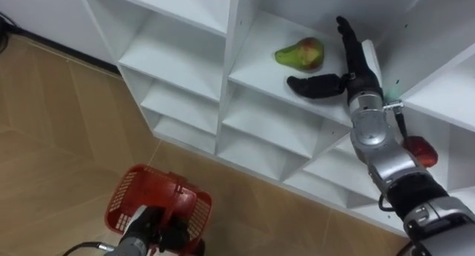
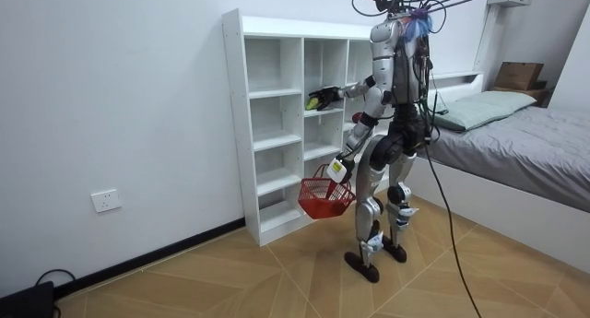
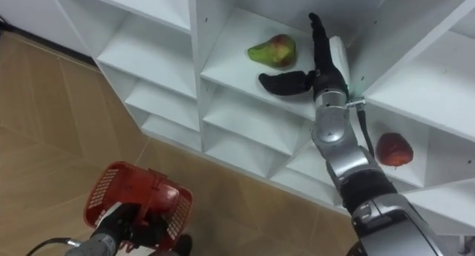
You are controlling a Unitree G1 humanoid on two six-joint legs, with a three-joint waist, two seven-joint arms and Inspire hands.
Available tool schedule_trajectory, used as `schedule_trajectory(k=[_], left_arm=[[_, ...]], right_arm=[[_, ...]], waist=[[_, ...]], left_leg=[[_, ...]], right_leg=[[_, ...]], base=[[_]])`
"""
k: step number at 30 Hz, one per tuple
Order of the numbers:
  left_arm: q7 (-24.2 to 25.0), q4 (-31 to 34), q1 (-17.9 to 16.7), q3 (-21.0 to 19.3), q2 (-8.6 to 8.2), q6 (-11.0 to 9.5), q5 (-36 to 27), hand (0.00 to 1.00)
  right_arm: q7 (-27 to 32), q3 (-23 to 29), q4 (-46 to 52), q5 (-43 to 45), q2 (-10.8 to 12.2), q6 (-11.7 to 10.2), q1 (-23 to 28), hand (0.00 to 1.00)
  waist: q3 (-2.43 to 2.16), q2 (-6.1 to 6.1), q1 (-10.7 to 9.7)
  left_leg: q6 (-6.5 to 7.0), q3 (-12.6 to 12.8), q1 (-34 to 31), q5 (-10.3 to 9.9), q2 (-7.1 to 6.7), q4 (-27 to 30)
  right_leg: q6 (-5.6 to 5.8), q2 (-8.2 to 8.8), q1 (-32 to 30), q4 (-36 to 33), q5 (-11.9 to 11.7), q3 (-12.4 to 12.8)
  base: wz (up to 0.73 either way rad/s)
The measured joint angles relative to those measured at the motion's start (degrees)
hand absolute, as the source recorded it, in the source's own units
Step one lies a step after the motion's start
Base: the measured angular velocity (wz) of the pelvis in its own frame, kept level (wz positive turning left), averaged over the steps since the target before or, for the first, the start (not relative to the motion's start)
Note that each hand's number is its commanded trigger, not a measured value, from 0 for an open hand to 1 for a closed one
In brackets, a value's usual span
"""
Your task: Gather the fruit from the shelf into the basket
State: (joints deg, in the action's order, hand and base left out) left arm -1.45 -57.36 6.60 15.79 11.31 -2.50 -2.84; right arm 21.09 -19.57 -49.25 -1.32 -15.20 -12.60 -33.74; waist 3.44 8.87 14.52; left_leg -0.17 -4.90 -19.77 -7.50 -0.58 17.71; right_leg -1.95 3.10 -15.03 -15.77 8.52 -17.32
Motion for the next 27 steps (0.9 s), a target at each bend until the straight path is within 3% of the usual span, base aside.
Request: schedule_trajectory(k=[11, 27], left_arm=[[-0.4, -0.1, 0.9, 0.2, -0.34, 0.1, 0.0, 1.00], [0.0, -0.1, 1.3, 1.3, -0.41, -0.1, 0.0, 1.00]], right_arm=[[0.7, -0.7, 0.7, 4.1, 0.3, 0.1, -1.0, 0.00], [-3.8, -4.3, 0.6, 4.2, 0.1, -0.1, -1.9, 0.00]], waist=[[-0.06, -0.36, 0.0], [-0.10, -0.24, -0.1]], left_leg=[[-0.18, 0.4, -0.9, 0.3, 0.20, -0.6], [-0.97, 1.1, -0.5, 1.6, 0.92, -2.4]], right_leg=[[-0.23, -0.02, -1.4, -0.3, -0.1, 0.5], [-1.14, -0.38, -2.1, 0.0, -0.5, 1.3]], base=[[-0.02], [-0.02]])
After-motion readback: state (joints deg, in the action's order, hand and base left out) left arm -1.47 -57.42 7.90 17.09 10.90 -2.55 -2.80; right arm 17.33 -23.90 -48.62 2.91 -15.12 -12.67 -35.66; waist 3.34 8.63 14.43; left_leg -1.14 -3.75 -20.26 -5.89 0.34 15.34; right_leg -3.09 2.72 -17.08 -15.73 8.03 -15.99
